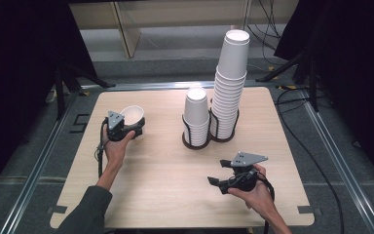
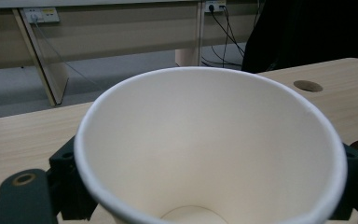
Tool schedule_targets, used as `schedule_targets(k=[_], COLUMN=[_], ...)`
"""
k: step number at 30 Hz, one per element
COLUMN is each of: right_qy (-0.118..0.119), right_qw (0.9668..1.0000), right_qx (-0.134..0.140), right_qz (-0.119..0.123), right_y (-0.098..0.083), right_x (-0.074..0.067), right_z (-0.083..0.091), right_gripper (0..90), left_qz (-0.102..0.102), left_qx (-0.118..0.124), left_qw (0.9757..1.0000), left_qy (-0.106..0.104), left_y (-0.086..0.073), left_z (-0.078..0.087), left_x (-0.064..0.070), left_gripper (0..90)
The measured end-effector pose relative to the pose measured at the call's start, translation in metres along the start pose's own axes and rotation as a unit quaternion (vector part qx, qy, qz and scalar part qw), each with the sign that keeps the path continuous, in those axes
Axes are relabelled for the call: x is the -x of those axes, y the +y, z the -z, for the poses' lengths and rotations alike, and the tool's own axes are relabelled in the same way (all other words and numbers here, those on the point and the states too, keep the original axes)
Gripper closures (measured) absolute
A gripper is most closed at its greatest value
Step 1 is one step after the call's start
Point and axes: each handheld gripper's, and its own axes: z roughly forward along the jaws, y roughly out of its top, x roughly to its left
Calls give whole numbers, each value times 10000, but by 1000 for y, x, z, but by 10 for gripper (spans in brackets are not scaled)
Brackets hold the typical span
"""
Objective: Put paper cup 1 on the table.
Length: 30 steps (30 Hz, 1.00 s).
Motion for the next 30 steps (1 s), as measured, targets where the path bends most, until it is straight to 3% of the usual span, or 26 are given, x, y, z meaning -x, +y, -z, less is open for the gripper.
schedule_targets(k=[6,7,9,11,13,28,30], right_qy=[33,121,27,34,38,83,87], right_qw=[10000,9999,10000,10000,10000,10000,10000], right_qx=[28,27,19,18,18,-43,-46], right_qz=[-12,-64,9,7,6,23,14], right_y=[0,0,0,0,0,-1,-1], right_x=[1,0,0,0,0,0,0], right_z=[-1,-1,-1,-1,-1,-2,-2], right_gripper=[204,204,205,204,204,204,204], left_qz=[1,34,184,197,102,104,30], left_qx=[-8,3,41,47,27,-60,-107], left_qw=[10000,10000,9998,9998,9999,9999,9999], left_qy=[56,35,5,3,31,100,130], left_y=[-1,0,1,1,1,-10,-10], left_z=[-7,-8,-11,-12,-17,-31,-32], left_x=[-1,-2,-3,-3,-2,2,2], left_gripper=[144,144,143,143,143,134,126])
